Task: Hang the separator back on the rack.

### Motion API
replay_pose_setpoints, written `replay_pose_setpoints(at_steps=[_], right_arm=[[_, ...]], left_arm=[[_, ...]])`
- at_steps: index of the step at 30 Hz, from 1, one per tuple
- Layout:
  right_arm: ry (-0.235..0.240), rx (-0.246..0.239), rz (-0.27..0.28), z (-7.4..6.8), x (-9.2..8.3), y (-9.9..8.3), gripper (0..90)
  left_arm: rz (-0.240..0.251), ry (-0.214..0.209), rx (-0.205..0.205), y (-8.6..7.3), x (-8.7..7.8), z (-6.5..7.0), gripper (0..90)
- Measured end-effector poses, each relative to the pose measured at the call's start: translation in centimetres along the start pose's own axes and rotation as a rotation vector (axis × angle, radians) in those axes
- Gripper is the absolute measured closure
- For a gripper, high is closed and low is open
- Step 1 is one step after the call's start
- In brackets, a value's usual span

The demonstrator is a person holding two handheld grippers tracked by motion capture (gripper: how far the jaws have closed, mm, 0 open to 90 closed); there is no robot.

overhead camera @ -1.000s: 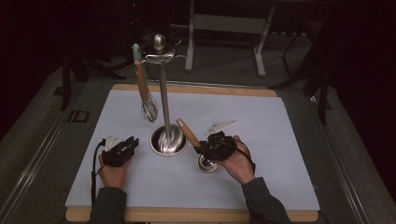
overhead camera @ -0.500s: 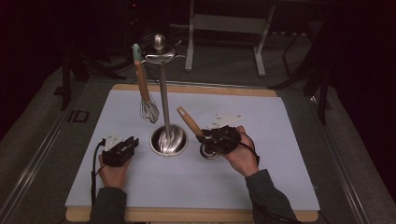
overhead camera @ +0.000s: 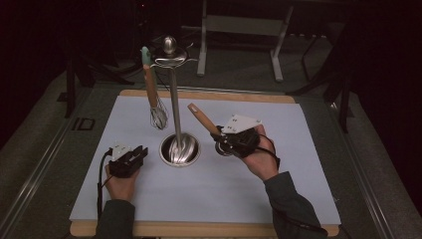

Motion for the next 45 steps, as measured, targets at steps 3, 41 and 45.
replay_pose_setpoints(at_steps=[3,41,45], right_arm=[[-0.004,-0.007,0.013,0.2,-0.1,0.4,71.1],[0.085,0.043,0.28,0.9,-3.2,6.7,71.1],[0.091,0.044,0.29,0.9,-3.4,7.1,71.1]], left_arm=[[0.0,0.002,0.0,0.0,0.0,0.0,72.6],[-0.001,0.001,0.0,0.0,0.0,0.0,72.6],[-0.001,0.001,0.001,0.0,0.0,0.0,72.6]])
Point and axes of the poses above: each handheld gripper's, and its own axes: x roughly forward along the jaws, y roughly out of its top, z roughly to its right, the point moved 10 cm from there along x, roughly forward along the jaws, and after that the axes turned 1 degree about x, right-handed, at the moved point
